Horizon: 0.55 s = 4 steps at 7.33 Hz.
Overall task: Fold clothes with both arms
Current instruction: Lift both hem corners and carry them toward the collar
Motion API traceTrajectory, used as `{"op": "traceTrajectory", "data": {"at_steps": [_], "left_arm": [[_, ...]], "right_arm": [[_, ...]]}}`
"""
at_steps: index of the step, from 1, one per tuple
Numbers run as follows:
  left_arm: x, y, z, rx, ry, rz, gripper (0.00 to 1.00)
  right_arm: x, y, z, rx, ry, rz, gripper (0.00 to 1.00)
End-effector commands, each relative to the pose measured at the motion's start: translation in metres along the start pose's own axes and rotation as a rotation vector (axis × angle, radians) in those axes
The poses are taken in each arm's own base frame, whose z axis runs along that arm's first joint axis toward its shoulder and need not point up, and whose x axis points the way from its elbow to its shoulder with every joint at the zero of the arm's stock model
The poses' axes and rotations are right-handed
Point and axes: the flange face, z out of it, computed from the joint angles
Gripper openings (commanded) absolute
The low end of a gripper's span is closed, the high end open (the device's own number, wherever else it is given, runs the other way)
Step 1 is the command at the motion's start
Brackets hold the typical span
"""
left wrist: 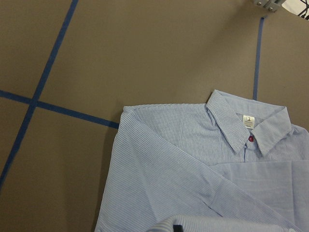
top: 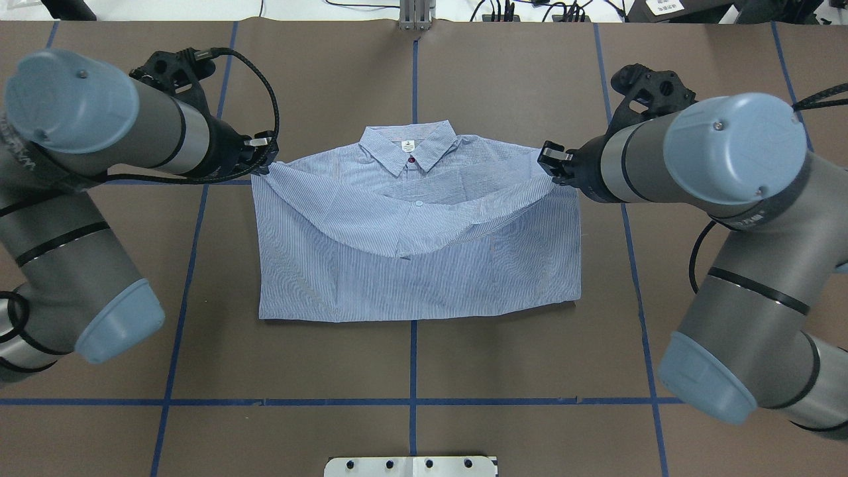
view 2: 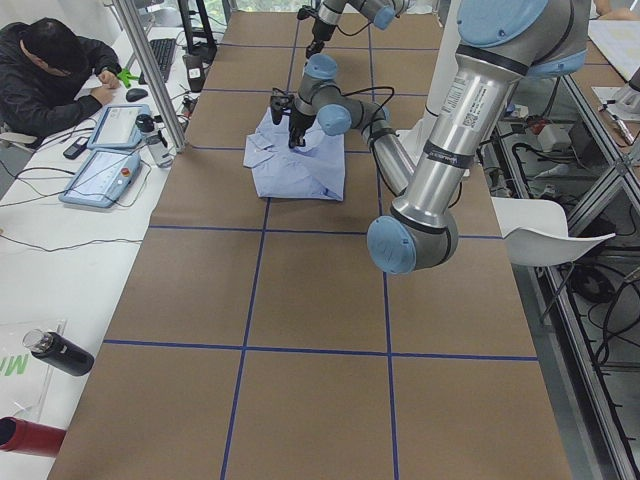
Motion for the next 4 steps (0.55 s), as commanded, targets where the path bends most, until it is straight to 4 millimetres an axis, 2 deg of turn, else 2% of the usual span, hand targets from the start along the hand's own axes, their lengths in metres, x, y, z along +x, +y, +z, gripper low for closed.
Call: {"op": "traceTrajectory", "data": {"at_steps": [1,3,4], "left_arm": [[0.005,-0.016,0.045,0.031,-0.056,0.044,0.00],[0.013,-0.035,0.110,0.059,-0.107,0.107,0.00],[0.003,-0.039,0.133,0.049,-0.125,0.180,0.00]], "right_arm": [[-0.013,-0.029,0.047,0.026,0.076,-0.045,0.00],[-0.009,-0.047,0.110,0.032,0.145,-0.088,0.00],[-0.001,-0.051,0.141,0.031,0.147,-0.104,0.00]]}}
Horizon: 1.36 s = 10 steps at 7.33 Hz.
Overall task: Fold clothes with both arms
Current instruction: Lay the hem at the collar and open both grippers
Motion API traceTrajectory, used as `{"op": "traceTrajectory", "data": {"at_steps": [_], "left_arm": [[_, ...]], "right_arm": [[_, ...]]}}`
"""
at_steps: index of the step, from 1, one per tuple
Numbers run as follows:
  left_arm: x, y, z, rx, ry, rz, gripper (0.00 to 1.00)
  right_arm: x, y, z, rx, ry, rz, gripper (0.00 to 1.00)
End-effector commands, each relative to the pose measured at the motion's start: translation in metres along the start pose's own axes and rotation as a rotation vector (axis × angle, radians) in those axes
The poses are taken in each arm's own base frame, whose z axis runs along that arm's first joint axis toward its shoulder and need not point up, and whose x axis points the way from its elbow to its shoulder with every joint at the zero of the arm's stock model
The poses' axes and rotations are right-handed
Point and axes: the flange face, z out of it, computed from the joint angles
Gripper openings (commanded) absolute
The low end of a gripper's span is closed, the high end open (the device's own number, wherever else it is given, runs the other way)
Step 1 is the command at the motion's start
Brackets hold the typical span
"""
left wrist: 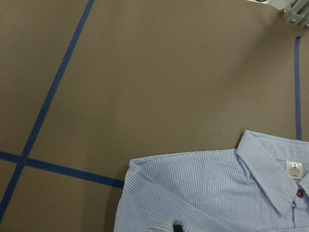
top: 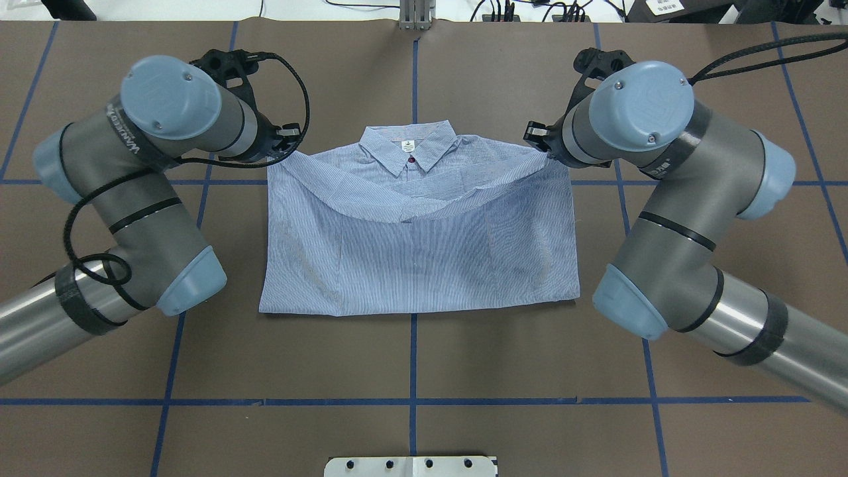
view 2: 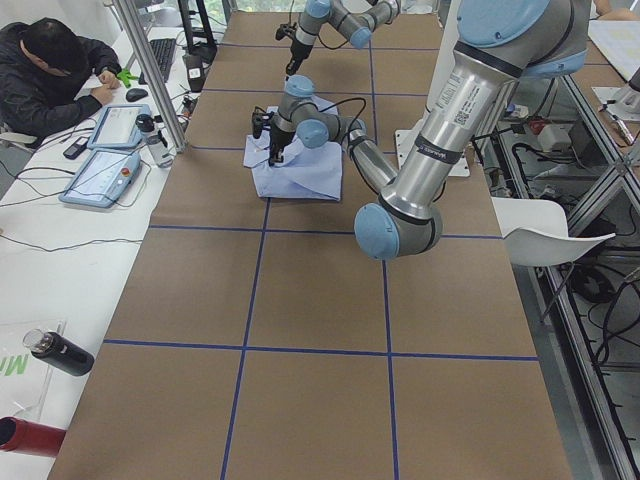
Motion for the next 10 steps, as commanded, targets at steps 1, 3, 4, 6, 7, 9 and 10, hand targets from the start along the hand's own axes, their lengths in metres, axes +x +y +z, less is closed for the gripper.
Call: {"op": "traceTrajectory", "data": {"at_steps": [1,3,4,6,7,9,10], "left_arm": [[-0.012,-0.007,0.053,0.004,-0.016,0.127,0.00],[-0.019,-0.009,0.059,0.003,-0.017,0.235,0.47],[-0.016,-0.010,0.053,0.007,0.004,0.266,0.99],[-0.023,-0.027,0.035,-0.078,0.085,0.269,1.00],[-0.034,-0.023,0.016,-0.081,0.115,0.288,1.00],[-0.073,0.003,-0.008,-0.070,0.161,0.297,1.00],[-0.084,0.016,-0.010,-0.077,0.169,0.300,1.00]], "right_arm": [[0.007,-0.008,0.059,0.004,0.005,-0.026,0.00],[0.014,-0.008,0.078,-0.001,0.035,-0.071,0.77],[0.013,-0.014,0.075,0.002,0.029,-0.065,1.00],[-0.004,-0.033,0.051,-0.063,-0.033,-0.045,1.00],[-0.007,-0.034,0.041,-0.079,-0.056,-0.047,1.00],[0.012,-0.039,0.017,-0.136,-0.100,-0.109,1.00],[0.042,-0.040,0.012,-0.145,-0.099,-0.157,1.00]]}}
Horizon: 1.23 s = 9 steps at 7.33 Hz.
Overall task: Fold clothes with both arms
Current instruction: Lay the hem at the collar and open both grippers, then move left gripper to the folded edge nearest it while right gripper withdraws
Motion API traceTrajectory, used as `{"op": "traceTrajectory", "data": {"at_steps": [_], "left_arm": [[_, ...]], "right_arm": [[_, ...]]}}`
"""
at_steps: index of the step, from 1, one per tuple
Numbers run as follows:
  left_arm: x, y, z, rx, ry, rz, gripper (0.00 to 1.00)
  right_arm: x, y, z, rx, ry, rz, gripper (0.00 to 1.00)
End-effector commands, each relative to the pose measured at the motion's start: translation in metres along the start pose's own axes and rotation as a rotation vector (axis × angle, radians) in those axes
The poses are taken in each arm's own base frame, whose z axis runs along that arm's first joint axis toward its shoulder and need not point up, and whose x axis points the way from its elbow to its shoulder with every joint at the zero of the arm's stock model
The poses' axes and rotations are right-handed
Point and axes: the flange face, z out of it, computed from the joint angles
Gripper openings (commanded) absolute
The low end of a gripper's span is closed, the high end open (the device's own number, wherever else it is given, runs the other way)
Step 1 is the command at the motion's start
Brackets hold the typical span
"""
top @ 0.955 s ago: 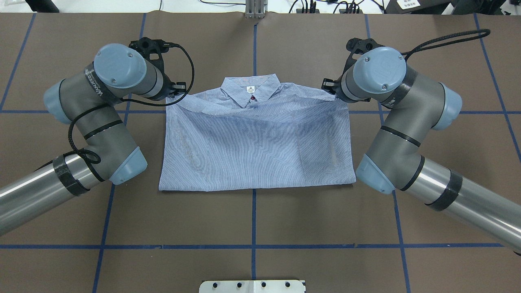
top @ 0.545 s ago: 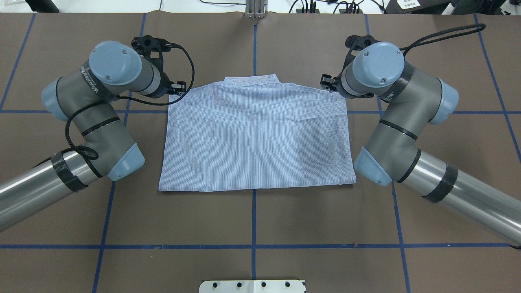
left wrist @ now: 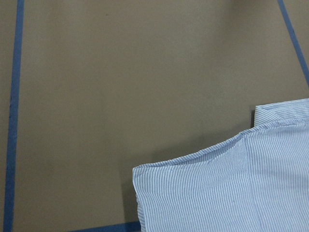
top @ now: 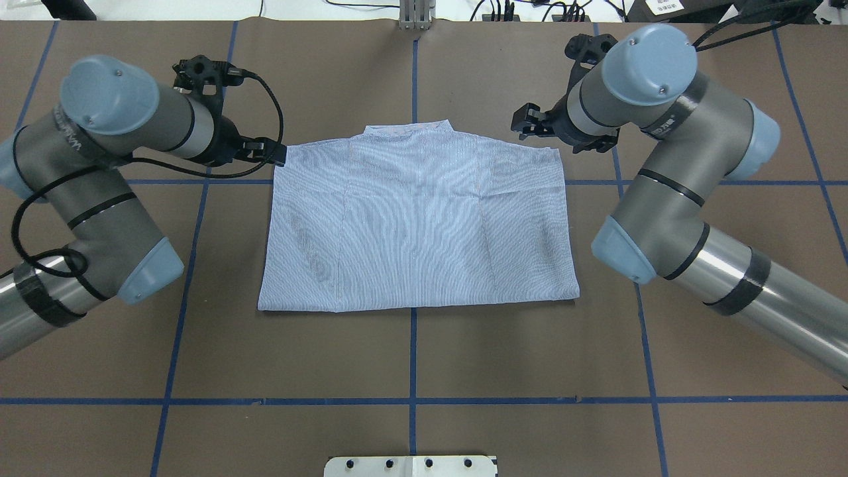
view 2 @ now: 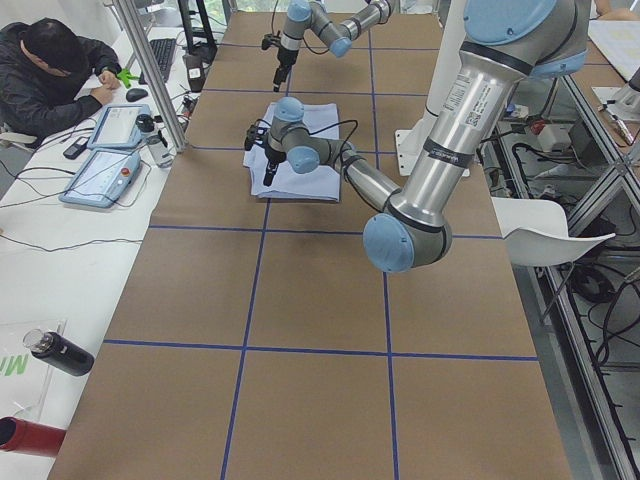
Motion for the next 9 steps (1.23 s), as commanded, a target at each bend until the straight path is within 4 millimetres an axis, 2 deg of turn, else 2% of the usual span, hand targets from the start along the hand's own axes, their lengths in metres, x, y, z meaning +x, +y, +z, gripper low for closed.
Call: {"op": "traceTrajectory", "data": {"at_steps": [1,2,3,4,6,7,8,9], "left_arm": [[-0.025,0.052,-0.006,-0.018,0.037,0.021,1.00],[-0.047,0.091,0.002,-0.016,0.098,0.037,1.00],[-0.041,0.119,0.010,-0.045,0.138,-0.003,1.00],[-0.023,0.140,0.017,-0.082,0.158,-0.033,1.00],[-0.002,0.165,0.026,-0.126,0.182,-0.069,1.00],[0.003,0.172,0.028,-0.137,0.190,-0.064,0.93],[0.007,0.174,0.028,-0.139,0.196,-0.061,0.76],[0.011,0.181,0.032,-0.153,0.198,-0.054,0.66]], "right_arm": [[0.060,0.001,-0.027,-0.041,-0.012,-0.108,1.00],[0.079,-0.004,-0.036,-0.052,-0.016,-0.114,1.00],[0.080,-0.004,-0.036,-0.054,-0.016,-0.116,1.00],[0.079,-0.004,-0.037,-0.051,-0.018,-0.117,1.00],[0.080,-0.004,-0.037,-0.043,-0.013,-0.116,1.00],[0.080,-0.004,-0.037,-0.044,-0.015,-0.116,1.00],[0.080,-0.003,-0.037,-0.043,-0.014,-0.115,1.00],[0.080,-0.003,-0.037,-0.043,-0.014,-0.113,1.00]]}}
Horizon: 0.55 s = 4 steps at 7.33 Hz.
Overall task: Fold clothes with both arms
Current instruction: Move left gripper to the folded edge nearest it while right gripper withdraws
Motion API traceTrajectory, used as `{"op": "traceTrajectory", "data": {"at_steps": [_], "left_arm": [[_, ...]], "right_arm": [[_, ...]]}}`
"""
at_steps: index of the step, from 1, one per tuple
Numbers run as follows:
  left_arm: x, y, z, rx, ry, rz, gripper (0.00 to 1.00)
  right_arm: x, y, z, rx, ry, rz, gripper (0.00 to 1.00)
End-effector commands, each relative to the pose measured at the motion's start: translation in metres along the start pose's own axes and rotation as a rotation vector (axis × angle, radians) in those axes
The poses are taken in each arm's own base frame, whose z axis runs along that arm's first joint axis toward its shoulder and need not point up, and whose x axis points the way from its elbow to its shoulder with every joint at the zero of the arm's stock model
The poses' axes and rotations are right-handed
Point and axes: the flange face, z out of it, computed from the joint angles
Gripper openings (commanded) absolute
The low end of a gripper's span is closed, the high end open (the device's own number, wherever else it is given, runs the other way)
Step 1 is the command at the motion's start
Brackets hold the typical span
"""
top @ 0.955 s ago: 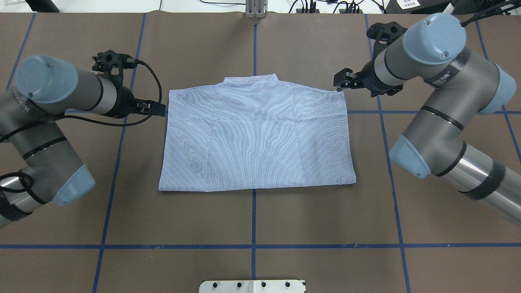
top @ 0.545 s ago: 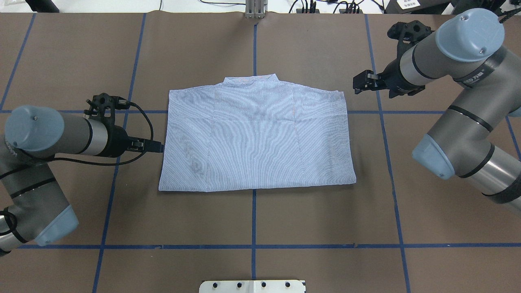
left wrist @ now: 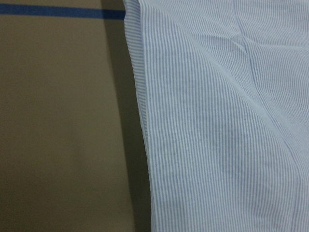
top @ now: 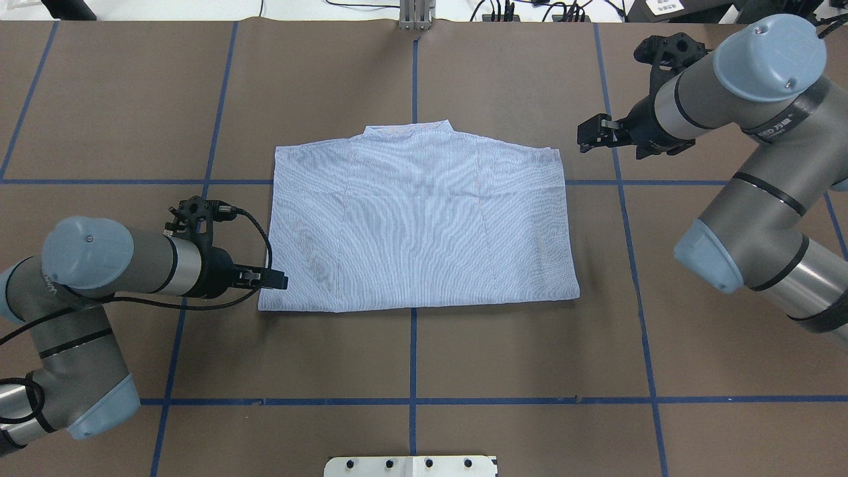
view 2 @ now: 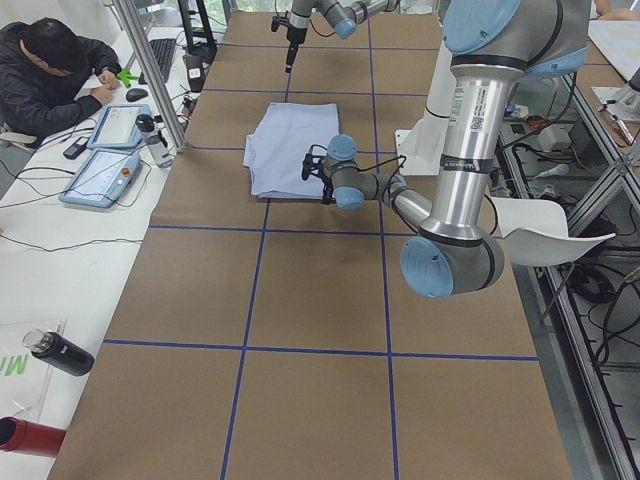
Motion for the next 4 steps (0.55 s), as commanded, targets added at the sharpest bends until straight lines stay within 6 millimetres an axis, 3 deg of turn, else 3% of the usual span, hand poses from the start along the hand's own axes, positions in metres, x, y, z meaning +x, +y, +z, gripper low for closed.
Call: {"op": "traceTrajectory", "data": {"at_steps": [1,4], "left_arm": [[0.0049,0.0101,0.0096,-0.022,0.002,0.006,0.65],[0.0028,0.0110,0.0124,-0.026,-0.005,0.006,0.65]], "right_arm": [[0.0002,0.0002,0.0000,0.001,0.000,0.002,1.00],[0.0011,0.0004,0.0004,0.001,0.002,0.004,1.00]]}}
